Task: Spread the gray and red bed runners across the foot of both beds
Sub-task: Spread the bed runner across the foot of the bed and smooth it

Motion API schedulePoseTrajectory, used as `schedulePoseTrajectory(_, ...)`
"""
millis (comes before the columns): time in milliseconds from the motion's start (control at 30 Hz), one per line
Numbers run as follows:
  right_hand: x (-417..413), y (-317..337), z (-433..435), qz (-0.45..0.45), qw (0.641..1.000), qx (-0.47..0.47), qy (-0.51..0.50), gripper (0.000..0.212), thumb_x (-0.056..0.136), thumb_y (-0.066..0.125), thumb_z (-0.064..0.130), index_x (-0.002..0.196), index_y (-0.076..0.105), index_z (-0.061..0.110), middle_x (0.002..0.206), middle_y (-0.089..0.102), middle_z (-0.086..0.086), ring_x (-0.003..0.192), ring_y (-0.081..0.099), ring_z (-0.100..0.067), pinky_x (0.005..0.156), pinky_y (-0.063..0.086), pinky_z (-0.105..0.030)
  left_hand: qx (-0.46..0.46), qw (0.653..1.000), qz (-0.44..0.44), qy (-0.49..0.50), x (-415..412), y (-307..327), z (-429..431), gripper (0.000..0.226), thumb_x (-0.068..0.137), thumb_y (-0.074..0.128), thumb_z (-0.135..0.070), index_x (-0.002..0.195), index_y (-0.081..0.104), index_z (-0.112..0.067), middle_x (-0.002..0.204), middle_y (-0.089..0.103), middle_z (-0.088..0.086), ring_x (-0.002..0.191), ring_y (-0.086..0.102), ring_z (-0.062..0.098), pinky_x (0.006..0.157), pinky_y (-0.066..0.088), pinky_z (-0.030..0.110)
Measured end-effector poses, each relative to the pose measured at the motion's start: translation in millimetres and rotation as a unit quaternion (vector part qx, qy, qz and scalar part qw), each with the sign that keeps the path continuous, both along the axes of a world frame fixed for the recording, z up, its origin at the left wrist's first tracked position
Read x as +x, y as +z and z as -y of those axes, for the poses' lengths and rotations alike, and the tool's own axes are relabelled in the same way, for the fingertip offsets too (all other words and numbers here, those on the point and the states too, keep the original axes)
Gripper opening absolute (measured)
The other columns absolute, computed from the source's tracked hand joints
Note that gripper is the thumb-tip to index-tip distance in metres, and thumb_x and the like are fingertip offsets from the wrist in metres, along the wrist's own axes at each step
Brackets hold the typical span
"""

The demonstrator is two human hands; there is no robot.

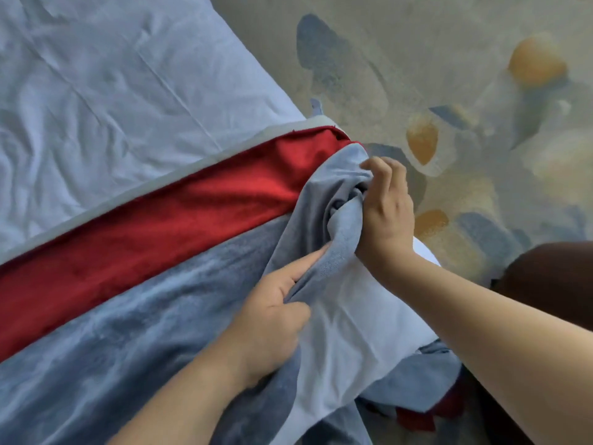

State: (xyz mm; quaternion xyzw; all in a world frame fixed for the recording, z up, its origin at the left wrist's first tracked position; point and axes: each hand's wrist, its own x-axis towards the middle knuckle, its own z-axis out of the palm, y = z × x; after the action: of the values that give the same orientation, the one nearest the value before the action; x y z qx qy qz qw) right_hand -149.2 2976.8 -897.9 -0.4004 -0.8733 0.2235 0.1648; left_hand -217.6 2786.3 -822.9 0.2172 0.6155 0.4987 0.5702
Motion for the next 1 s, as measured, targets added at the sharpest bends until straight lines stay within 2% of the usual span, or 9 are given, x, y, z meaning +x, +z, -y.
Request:
schedulePoseTrajectory(167,16,-8,-4,-0.063,0.983,-0.154,-0.080,0.042,0.092,0.060,0.020,0.123,0.037,0.038,0.116,0.058,0.010,0.089,0.059,-0.016,0.074,0.042,-0.033,0.026,0.999,0.038,0.008,-5,-6,11,0.094,0.062,0.043,0.007,0.142,0.058,-0.041,0.147,0.057,-0.015,0.143,0.044,0.003,0.108,0.038,0.014)
schedulePoseTrajectory(333,39,17,-41,-0.011,0.989,-0.009,0.145,0.027,0.077,0.070,-0.005,0.101,0.068,0.007,0.103,0.067,-0.007,0.100,0.061,-0.034,0.082,0.051,-0.041,-0.013,0.999,0.015,0.034,-9,-14,-13,0.055,0.092,0.051,-0.017,0.142,0.056,-0.039,0.163,0.038,-0.011,0.148,0.026,-0.006,0.122,0.020,0.024)
schedulePoseTrajectory(400,48,29,-60,0.014,0.973,0.067,0.220,0.010,0.082,0.069,-0.003,0.087,0.071,0.005,0.089,0.069,-0.007,0.103,0.061,-0.039,0.082,0.054,-0.046,-0.068,0.993,-0.062,0.072,-15,-15,-39,0.042,0.105,0.043,-0.024,0.143,0.052,-0.040,0.161,0.037,-0.019,0.143,0.026,-0.015,0.120,0.020,0.017)
schedulePoseTrajectory(533,51,42,-76,-0.026,0.937,0.224,0.268,0.027,0.096,0.058,-0.004,0.077,0.072,0.010,0.082,0.070,-0.003,0.104,0.062,-0.037,0.110,0.039,-0.054,-0.125,0.966,-0.224,0.032,-27,-15,-87,0.043,0.108,0.040,-0.040,0.151,0.044,-0.041,0.166,0.026,-0.016,0.148,0.016,-0.012,0.108,0.011,0.000)
schedulePoseTrajectory(600,51,40,-69,-0.032,0.934,0.240,0.262,0.028,0.099,0.057,0.001,0.081,0.074,0.013,0.093,0.074,0.000,0.106,0.063,-0.036,0.111,0.037,-0.055,-0.182,0.948,-0.260,-0.033,-31,-18,-111,0.048,0.106,0.032,-0.053,0.154,0.036,-0.046,0.170,0.017,-0.007,0.154,0.014,0.003,0.112,0.013,0.012)
schedulePoseTrajectory(700,60,27,-48,-0.005,0.951,0.135,0.278,0.026,0.098,0.055,0.001,0.108,0.076,0.014,0.119,0.068,-0.010,0.121,0.059,-0.035,0.108,0.038,-0.057,-0.279,0.881,-0.365,-0.113,-44,-28,-134,0.057,0.102,0.025,-0.066,0.157,0.023,-0.051,0.173,0.005,0.004,0.151,0.031,0.033,0.119,0.025,0.041)
schedulePoseTrajectory(833,77,18,-7,0.024,0.982,-0.171,0.082,0.083,0.076,0.063,-0.001,0.151,0.040,0.027,0.156,0.030,-0.010,0.146,0.031,-0.026,0.113,0.036,-0.039,-0.336,0.660,-0.644,-0.192,-62,-49,-137,0.064,0.100,0.024,-0.067,0.160,0.016,-0.046,0.172,0.005,0.005,0.130,0.044,0.039,0.105,0.032,0.050)
schedulePoseTrajectory(900,77,18,10,0.019,0.958,-0.277,-0.073,0.088,0.077,0.065,0.023,0.151,0.019,0.036,0.155,0.027,-0.005,0.143,0.029,-0.024,0.114,0.031,-0.038,-0.319,0.632,-0.676,-0.202,-69,-61,-144,0.066,0.099,0.027,-0.070,0.159,0.016,-0.046,0.172,0.008,0.003,0.135,0.034,0.039,0.108,0.027,0.055)
schedulePoseTrajectory(1000,65,19,15,-0.003,0.922,-0.348,-0.173,0.074,0.076,0.059,0.042,0.139,0.019,0.041,0.117,0.061,0.011,0.120,0.054,-0.025,0.109,0.037,-0.051,-0.294,0.653,-0.675,-0.178,-82,-75,-166,0.069,0.096,0.033,-0.074,0.158,0.018,-0.048,0.171,0.012,0.003,0.137,0.029,0.044,0.110,0.023,0.059)
